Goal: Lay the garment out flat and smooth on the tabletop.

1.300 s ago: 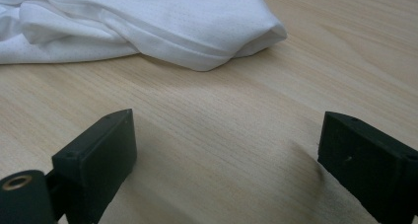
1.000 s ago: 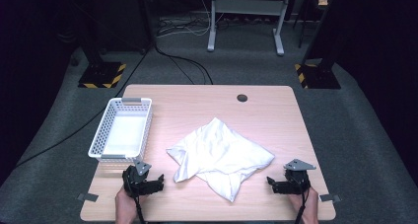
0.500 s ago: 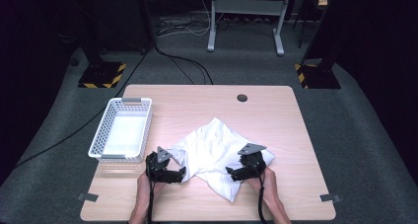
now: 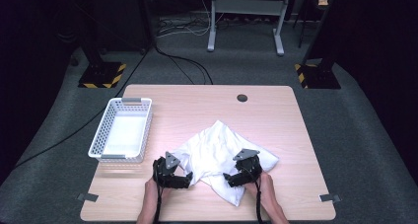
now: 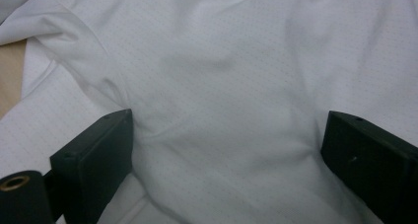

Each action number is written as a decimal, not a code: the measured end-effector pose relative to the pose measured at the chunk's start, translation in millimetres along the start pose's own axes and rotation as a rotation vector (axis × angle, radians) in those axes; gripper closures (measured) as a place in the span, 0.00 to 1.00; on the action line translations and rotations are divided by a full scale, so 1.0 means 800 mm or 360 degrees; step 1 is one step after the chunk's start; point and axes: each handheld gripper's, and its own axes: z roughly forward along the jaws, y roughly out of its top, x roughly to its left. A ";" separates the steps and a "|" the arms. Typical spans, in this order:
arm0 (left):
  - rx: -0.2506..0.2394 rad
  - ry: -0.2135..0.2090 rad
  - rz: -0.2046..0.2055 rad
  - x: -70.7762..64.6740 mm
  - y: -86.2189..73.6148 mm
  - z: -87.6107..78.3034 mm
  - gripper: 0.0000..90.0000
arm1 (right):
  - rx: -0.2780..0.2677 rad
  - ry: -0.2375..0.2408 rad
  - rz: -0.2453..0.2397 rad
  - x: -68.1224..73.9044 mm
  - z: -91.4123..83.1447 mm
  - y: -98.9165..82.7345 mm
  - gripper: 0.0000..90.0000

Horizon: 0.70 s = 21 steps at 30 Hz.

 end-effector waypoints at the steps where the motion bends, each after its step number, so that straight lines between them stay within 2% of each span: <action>1: 0.0000 -0.0008 0.0009 -0.006 -0.001 -0.001 0.04 | 0.0008 -0.0005 0.0003 0.000 -0.004 -0.004 0.06; 3: -0.0003 -0.0044 0.0027 -0.013 -0.003 -0.003 0.04 | 0.0022 -0.0011 0.0011 0.002 -0.012 -0.011 0.06; 7: 0.0026 -0.0181 0.0014 -0.013 -0.005 -0.004 0.04 | 0.0042 -0.0013 0.0013 0.004 -0.026 -0.025 0.06; 10: 0.0026 -0.0223 0.0039 -0.014 -0.006 -0.006 0.03 | 0.0072 -0.0018 0.0020 0.006 -0.034 -0.031 0.07; 12: 0.0004 -0.0223 0.0020 -0.012 -0.006 -0.007 0.01 | 0.0104 -0.0022 0.0008 0.007 -0.038 -0.030 0.10; 13: -0.0017 -0.0235 -0.0009 -0.009 -0.007 -0.009 0.01 | 0.0101 -0.0025 0.0003 0.008 -0.040 -0.028 0.14; 14: -0.0029 -0.0244 -0.0033 -0.007 -0.007 -0.009 0.01 | 0.0055 -0.0021 -0.0008 0.010 -0.044 -0.024 0.16; 16: -0.0031 -0.0236 -0.0058 -0.005 -0.007 -0.008 0.02 | -0.0001 0.0034 -0.0013 0.016 -0.046 -0.015 0.17; 17: -0.0034 -0.0228 -0.0071 -0.005 -0.007 -0.008 0.01 | 0.0007 0.0062 -0.0032 0.022 -0.044 -0.009 0.17; 19: -0.0033 -0.0212 -0.0081 -0.004 -0.006 -0.007 0.01 | 0.0046 0.0072 -0.0103 0.034 -0.034 0.002 0.19; 21: -0.0052 -0.0207 -0.0096 -0.003 -0.007 -0.008 0.01 | 0.0099 0.0049 -0.0147 0.043 -0.022 0.009 0.32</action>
